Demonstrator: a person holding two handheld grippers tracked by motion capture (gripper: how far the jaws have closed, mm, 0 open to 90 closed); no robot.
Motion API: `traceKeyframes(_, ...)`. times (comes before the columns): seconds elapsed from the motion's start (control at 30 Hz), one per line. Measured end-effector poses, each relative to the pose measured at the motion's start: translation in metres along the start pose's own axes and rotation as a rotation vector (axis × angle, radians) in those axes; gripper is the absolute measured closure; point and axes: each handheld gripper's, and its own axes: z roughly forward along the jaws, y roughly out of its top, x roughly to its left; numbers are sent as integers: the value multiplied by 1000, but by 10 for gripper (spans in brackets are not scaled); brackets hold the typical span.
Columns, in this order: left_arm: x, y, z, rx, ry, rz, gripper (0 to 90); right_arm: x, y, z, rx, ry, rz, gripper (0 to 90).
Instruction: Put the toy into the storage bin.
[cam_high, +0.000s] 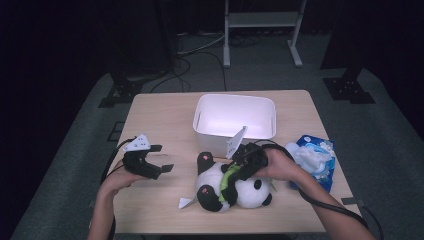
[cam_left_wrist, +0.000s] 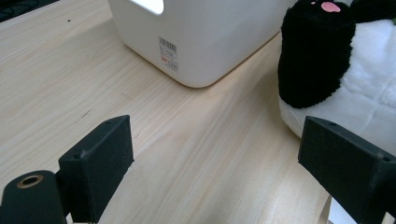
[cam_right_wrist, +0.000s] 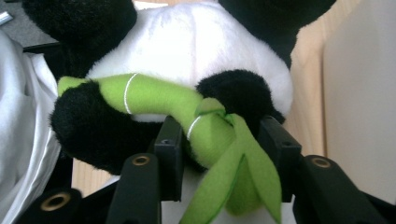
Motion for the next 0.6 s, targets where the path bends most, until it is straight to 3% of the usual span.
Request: traceKeyframes(0.6, 4, -4, -3, -4, 11, -20, 90, 8, 1, -18, -49, -50, 9, 671)
